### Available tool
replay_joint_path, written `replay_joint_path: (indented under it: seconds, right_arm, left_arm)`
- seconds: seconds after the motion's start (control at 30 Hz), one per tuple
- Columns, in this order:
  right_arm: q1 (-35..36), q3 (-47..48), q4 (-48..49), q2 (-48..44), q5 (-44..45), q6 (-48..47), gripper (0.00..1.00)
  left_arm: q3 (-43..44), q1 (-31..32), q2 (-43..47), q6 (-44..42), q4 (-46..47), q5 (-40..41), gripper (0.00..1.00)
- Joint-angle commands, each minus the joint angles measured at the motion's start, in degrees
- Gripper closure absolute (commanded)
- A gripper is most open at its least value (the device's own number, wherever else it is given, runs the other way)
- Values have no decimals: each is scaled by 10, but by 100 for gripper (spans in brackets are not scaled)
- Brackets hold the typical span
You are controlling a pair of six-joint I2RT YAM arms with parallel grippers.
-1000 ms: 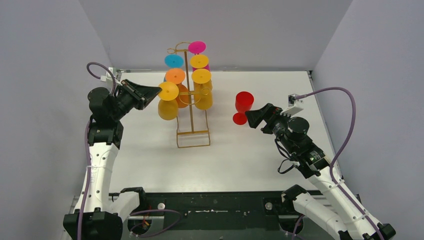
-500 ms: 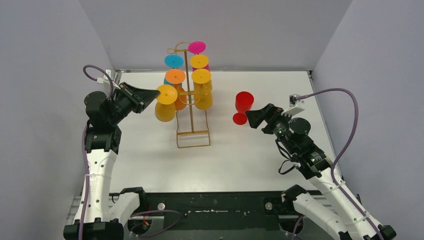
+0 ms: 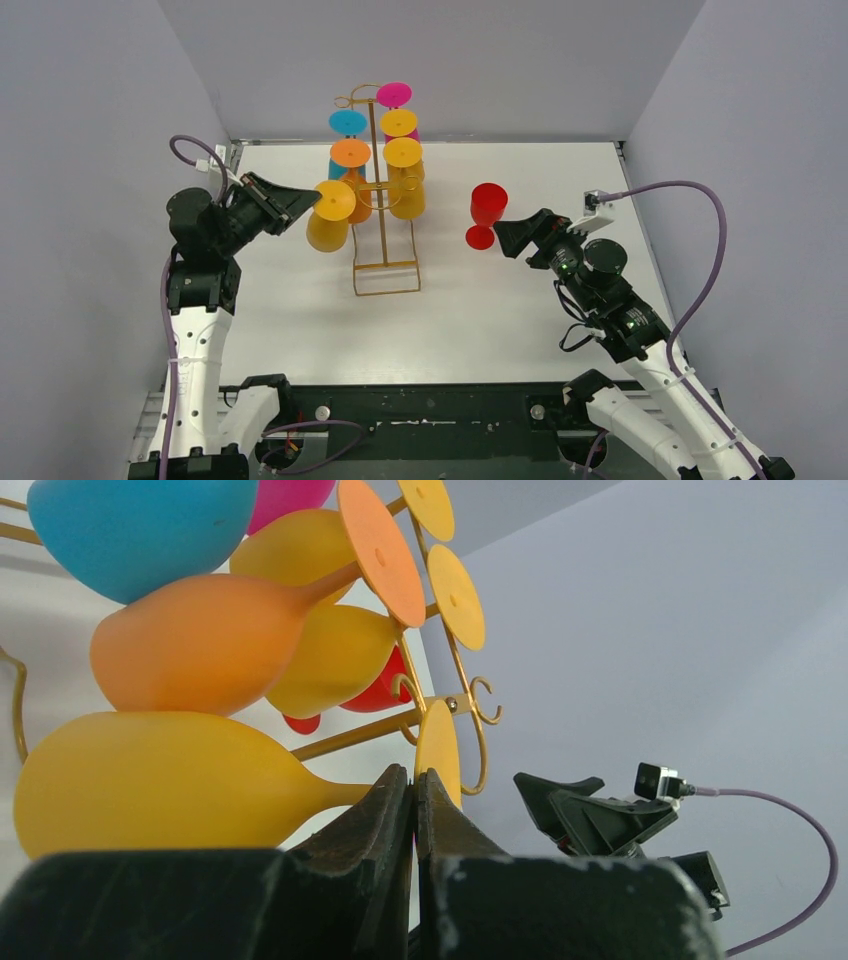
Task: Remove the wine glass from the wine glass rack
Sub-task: Pick up the wine glass from the wine rack.
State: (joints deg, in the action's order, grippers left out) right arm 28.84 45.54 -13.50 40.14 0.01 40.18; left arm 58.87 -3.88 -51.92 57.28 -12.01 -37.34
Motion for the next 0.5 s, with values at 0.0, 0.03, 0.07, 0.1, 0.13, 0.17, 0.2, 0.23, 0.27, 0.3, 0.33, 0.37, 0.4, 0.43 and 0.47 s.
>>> replay_joint_path:
  seconds: [0.0, 0.03, 0.07, 0.1, 0.13, 0.17, 0.2, 0.23, 0.27, 0.3, 0.33, 0.37, 0.4, 0.43, 0.47]
  right_arm:
    - [-3, 13, 26, -1, 3, 1, 0]
    - [-3, 13, 28, 1, 3, 1, 0]
    - [-3, 12, 32, 1, -15, -1, 0]
    - [-3, 11, 39, 2, -26, -4, 0]
    - [-3, 7, 50, 1, -39, -7, 0]
    - [-3, 4, 62, 2, -53, -8, 0]
    - [-3, 0, 77, 2, -66, -8, 0]
    - [-3, -5, 92, 3, -80, -8, 0]
    - [-3, -9, 106, 4, -94, -7, 0]
    - [-3, -13, 120, 6, -111, -6, 0]
    - [-3, -14, 129, 7, -121, -5, 0]
    - [-3, -16, 146, 10, -135, -4, 0]
    - [-3, -17, 161, 13, -163, -3, 1]
    - [-3, -18, 180, 16, -193, -3, 1]
    - [-2, -19, 198, 23, -224, -1, 2]
  left_arm:
    - [25, -4, 16, -51, -43, -26, 100]
    - [26, -4, 18, -58, -52, -29, 100]
    - [28, -4, 22, -66, -60, -36, 100]
    - [30, -4, 25, -75, -70, -42, 100]
    - [31, -4, 32, -83, -76, -42, 100]
    - [32, -4, 40, -88, -86, -42, 100]
    - [31, -5, 48, -91, -91, -41, 100]
    - [28, -5, 55, -92, -90, -46, 100]
    - [24, 0, 61, -92, -86, -52, 100]
    - [21, 7, 63, -95, -82, -59, 100]
    - [16, 12, 66, -100, -76, -70, 100]
    - [12, 16, 71, -107, -73, -78, 100]
    - [8, 19, 75, -117, -71, -83, 100]
    - [0, 22, 80, -124, -60, -94, 100]
    - [-7, 24, 83, -126, -40, -112, 100]
